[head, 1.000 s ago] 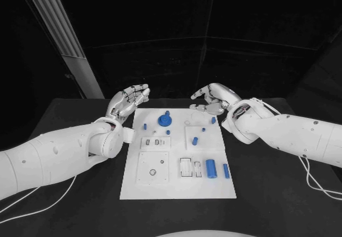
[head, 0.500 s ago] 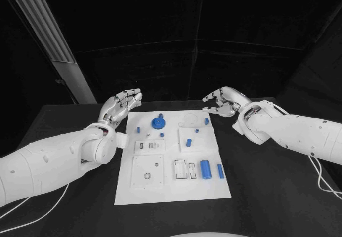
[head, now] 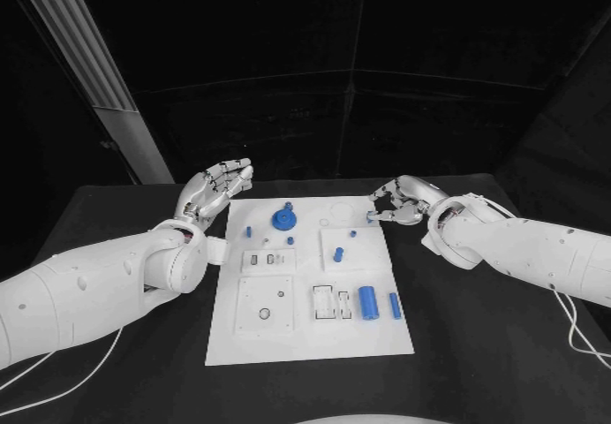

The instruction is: Assemble the parts on the task board

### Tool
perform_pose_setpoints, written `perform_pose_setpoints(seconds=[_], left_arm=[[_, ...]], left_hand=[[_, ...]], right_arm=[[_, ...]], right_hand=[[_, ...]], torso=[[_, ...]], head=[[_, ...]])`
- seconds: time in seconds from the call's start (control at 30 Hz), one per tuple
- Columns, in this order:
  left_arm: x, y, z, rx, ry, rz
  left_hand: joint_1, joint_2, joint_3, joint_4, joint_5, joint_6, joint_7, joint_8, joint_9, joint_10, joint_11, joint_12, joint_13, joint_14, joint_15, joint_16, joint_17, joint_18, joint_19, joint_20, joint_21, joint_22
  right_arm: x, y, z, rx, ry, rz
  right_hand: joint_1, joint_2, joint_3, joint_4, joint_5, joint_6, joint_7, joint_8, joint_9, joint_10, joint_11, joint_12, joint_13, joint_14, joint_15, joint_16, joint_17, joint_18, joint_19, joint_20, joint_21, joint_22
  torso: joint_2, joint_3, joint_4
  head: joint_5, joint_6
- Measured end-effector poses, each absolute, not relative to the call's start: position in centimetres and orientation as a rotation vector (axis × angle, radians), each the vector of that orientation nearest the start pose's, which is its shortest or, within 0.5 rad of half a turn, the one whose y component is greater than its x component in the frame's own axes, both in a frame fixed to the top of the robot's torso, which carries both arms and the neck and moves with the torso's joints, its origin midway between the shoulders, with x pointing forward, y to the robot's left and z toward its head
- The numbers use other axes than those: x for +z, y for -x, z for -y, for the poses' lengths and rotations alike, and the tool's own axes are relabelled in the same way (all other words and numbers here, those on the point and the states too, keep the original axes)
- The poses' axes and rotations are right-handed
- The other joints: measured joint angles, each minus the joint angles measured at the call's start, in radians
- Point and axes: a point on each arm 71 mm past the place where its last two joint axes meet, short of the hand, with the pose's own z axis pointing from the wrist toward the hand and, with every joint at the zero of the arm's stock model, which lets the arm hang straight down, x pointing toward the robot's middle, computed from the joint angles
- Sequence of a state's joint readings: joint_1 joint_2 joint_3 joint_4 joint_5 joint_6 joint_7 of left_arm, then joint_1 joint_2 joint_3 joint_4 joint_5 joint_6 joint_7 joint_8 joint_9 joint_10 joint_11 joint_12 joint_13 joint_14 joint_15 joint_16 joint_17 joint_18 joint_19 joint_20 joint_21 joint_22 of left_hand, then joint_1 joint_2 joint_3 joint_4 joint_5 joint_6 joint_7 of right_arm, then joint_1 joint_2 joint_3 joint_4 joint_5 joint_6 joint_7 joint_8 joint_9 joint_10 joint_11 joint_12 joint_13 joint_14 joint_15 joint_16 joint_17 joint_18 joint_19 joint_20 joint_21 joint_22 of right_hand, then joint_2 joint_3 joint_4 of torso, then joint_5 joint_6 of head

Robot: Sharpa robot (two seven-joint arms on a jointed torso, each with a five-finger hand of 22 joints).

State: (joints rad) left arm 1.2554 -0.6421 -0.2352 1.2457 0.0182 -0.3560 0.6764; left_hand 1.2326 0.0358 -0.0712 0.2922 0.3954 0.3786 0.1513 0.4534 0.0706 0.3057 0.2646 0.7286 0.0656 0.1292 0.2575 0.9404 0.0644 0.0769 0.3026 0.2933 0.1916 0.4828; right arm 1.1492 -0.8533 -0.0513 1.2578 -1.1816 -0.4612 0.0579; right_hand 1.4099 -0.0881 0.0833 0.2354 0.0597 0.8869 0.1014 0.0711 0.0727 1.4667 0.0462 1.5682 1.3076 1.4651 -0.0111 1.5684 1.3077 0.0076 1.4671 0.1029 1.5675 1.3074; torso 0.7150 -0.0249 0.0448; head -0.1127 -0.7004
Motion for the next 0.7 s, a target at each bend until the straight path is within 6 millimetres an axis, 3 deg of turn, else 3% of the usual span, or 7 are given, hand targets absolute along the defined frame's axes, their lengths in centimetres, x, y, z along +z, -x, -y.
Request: perform_pose_setpoints(seconds=[0.4,0.53,0.7], left_arm=[[-21.2,-52.4,-19.5,-1.485,0.905,-1.28],[-21.2,-52.4,-19.5,-1.485,0.905,-1.28],[-21.2,-52.4,-19.5,-1.485,0.906,-1.28]], left_hand=[[0.0,0.0,0.0,0.0,0.0,0.0,0.0,0.005,0.0,0.0,0.0,0.0,0.0,0.0,0.0,0.0,0.0,0.0,0.0,0.0,0.0,0.0],[0.0,0.0,0.0,0.0,0.0,0.0,0.0,0.005,0.0,0.0,0.0,0.0,0.0,0.0,0.0,0.0,0.0,0.0,0.0,0.0,0.0,0.0],[0.0,0.0,0.0,0.0,0.0,0.0,0.0,0.005,0.0,0.0,0.0,0.0,0.0,0.0,0.0,0.0,0.0,0.0,0.0,0.0,0.0,0.0]], right_arm=[[-22.8,-52.0,29.3,0.534,-0.168,-1.644],[-23.0,-52.1,29.1,0.523,-0.161,-1.656],[-23.2,-52.1,29.0,0.512,-0.156,-1.671]], right_hand=[[0.022,0.003,0.0,0.0,0.0,-0.003,-0.003,0.0,0.0,0.0,0.0,0.0,0.0,0.004,-0.004,0.0,0.0,0.0,0.0,0.0,0.0,0.0],[0.035,0.018,0.007,-0.007,0.0,-0.003,-0.004,0.0,0.0,0.0,-0.007,0.0,0.0,0.0,-0.007,0.0,0.0,0.0,-0.003,-0.004,0.0,0.0],[0.045,0.027,0.017,-0.011,0.0,0.013,-0.019,0.005,0.002,0.0,-0.022,0.0,0.0,0.0,-0.014,0.0,0.0,0.0,-0.003,-0.01,0.0,0.0]], torso=[[0.001,-0.001,0.0009],[0.001,-0.0011,0.0009],[0.001,-0.0011,0.0009]], head=[[0.002,-0.001],[0.002,-0.002],[0.001,-0.002]])
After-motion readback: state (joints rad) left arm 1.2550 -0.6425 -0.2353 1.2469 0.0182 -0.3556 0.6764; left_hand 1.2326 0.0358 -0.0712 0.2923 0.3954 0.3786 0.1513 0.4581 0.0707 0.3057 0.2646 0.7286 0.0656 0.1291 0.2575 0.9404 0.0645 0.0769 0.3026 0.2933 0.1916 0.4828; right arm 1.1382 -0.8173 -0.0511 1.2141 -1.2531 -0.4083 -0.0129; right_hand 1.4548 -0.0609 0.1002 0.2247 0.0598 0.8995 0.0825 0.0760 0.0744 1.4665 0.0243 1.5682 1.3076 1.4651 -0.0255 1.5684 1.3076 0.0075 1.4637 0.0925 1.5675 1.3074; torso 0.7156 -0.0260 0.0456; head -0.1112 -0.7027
